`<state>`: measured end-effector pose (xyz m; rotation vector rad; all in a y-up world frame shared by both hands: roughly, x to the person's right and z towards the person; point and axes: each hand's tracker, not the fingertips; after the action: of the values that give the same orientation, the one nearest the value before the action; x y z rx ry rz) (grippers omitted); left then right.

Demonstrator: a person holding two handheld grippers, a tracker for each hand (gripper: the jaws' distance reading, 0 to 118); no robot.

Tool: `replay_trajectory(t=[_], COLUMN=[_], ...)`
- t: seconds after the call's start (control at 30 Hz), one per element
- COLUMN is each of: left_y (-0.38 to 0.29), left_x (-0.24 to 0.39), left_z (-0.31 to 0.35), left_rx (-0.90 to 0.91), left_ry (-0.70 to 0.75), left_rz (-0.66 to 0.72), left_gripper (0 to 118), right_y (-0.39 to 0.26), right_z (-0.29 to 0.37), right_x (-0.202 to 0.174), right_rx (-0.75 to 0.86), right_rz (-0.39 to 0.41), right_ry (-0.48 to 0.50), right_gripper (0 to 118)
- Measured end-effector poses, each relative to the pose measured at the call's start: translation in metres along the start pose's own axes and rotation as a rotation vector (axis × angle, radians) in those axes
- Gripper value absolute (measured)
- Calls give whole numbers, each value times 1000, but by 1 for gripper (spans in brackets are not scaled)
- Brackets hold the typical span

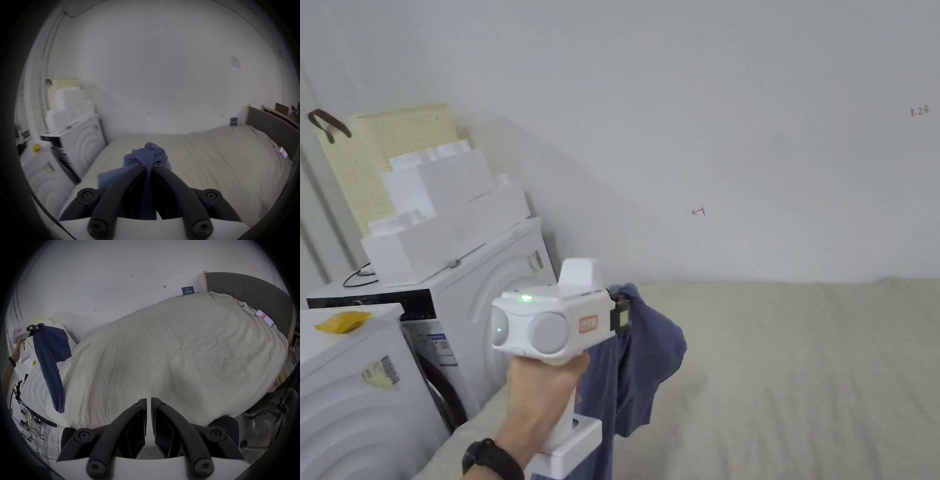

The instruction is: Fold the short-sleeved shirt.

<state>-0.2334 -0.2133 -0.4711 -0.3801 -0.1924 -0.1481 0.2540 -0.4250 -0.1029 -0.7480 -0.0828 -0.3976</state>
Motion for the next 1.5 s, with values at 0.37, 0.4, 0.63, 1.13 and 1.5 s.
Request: replay_trajectory(t=[0.37,0.4,0.63,1.13,1.5], left_y=[-108,-118,-182,-138,-178], left_x=[426,462,589,257,147], left_z=[-107,-98,-22,54,212], left_rx=[-176,-166,-217,-86,70], left_ry=[-597,-653,-927,-501,-145], left_rz=[-219,-249,-421,101,162], left_gripper=[0,0,0,87,55], right_y=[2,1,-4,70,78], right_z=[21,25,38,14,12], right_x=[62,68,97,21,-49], right_rx=[67,73,82,237,270], right_rz=[-137,-146,-204,188,211], right_ry=[-101,-116,-203,-17,141], right_gripper=[6,6,6,6,6])
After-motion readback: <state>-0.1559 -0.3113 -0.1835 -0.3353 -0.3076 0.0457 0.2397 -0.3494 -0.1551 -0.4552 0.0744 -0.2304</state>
